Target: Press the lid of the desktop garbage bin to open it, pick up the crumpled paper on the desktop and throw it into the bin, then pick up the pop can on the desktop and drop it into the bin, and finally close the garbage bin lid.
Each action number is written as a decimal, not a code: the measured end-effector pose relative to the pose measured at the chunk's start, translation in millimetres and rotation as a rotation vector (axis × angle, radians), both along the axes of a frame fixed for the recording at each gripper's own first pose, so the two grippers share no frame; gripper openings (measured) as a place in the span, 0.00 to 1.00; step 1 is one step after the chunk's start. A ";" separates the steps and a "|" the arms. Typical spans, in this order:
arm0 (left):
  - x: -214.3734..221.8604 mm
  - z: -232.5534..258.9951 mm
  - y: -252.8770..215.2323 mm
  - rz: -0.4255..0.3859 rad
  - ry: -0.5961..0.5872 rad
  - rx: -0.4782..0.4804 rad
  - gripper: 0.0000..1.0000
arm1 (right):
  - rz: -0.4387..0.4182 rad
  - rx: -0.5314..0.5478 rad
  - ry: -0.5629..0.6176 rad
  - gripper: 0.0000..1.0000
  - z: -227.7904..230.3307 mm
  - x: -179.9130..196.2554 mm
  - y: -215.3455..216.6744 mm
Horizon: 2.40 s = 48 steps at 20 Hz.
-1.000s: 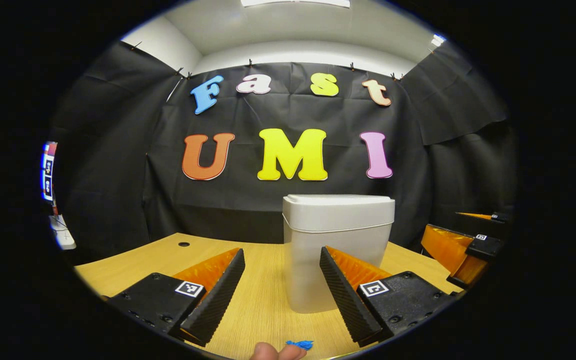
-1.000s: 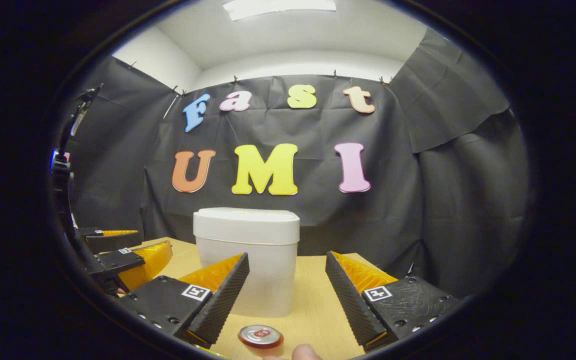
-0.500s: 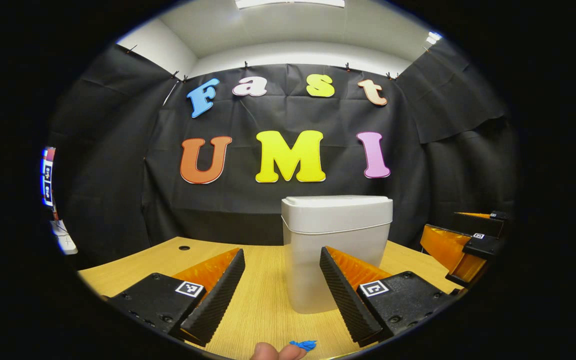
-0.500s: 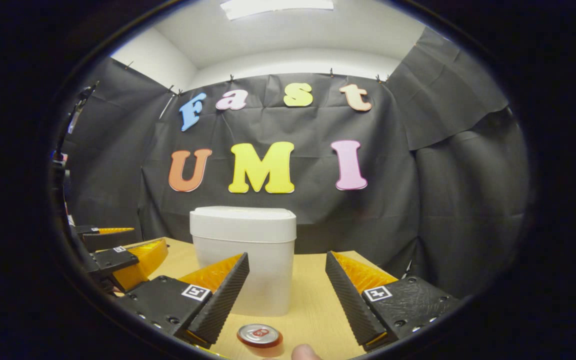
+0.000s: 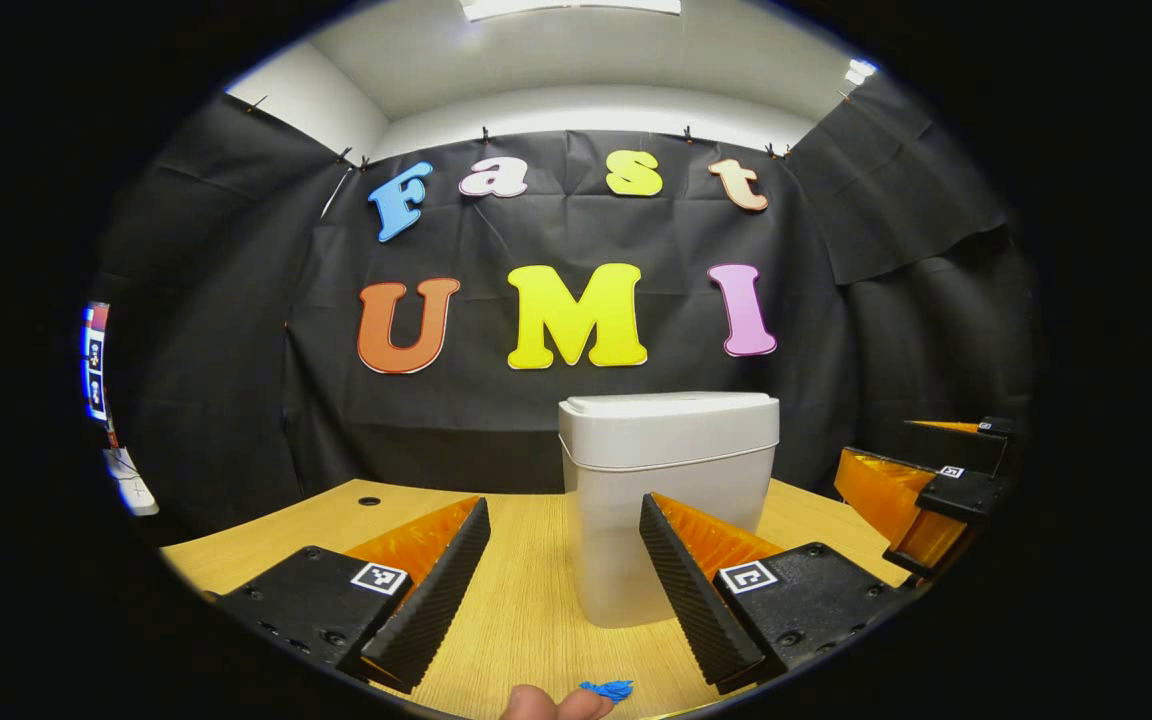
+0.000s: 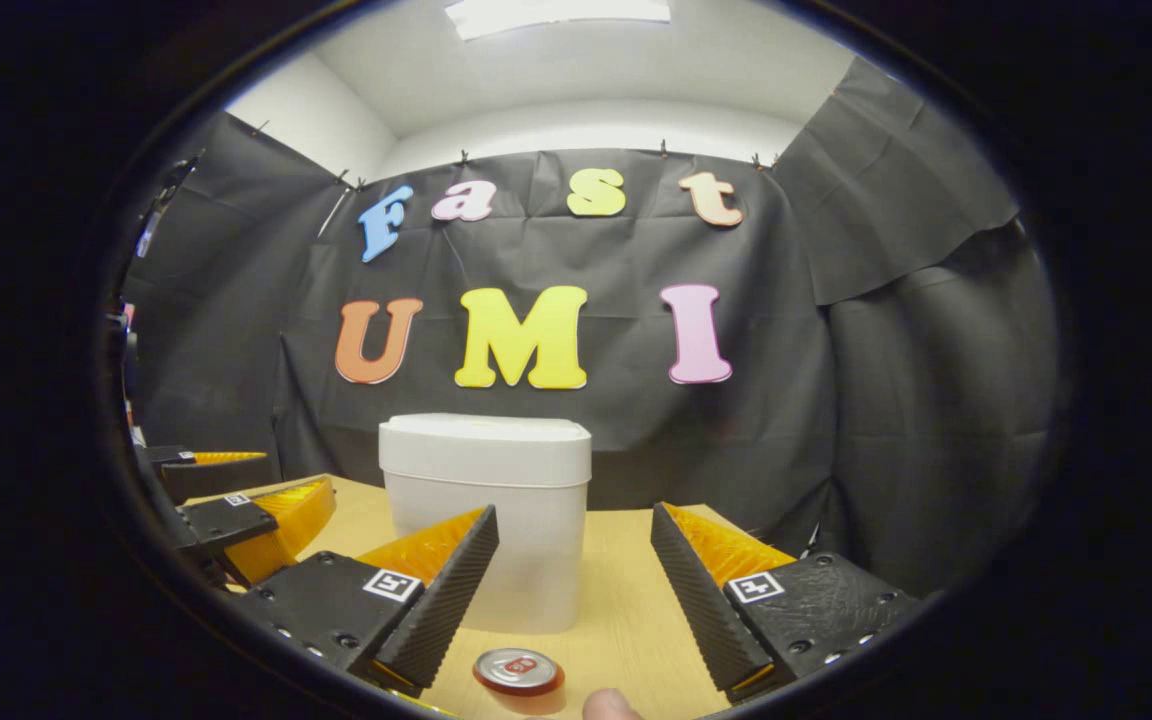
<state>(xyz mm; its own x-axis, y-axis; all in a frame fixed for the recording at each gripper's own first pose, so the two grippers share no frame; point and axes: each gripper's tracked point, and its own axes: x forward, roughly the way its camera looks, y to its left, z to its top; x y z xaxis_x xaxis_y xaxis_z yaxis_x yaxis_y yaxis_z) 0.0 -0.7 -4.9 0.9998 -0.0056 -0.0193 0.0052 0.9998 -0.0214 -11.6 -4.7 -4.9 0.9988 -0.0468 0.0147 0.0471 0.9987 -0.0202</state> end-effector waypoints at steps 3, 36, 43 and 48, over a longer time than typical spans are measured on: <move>-0.4 0.5 2.1 0.004 0.000 0.001 0.97 | 0.003 -0.003 -0.003 0.97 1.0 0.4 0.7; 6.0 -8.7 31.7 0.042 0.029 -0.010 0.98 | 0.183 0.025 0.174 0.00 66.5 130.3 66.8; 9.5 -11.6 39.9 0.052 0.032 -0.014 0.98 | 0.219 0.049 0.264 0.00 45.7 154.9 78.6; 12.1 -20.7 34.2 0.042 0.055 -0.009 0.98 | 0.239 0.038 0.272 0.01 36.3 152.4 79.9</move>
<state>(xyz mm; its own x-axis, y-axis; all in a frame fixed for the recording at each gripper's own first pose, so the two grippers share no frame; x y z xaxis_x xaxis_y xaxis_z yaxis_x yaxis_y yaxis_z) 12.1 33.5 -25.6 0.9966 0.0358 -0.0743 -0.0381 0.9988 -0.0296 140.8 75.2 31.4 0.9486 0.1932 -0.2505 -0.1900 0.9811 0.0374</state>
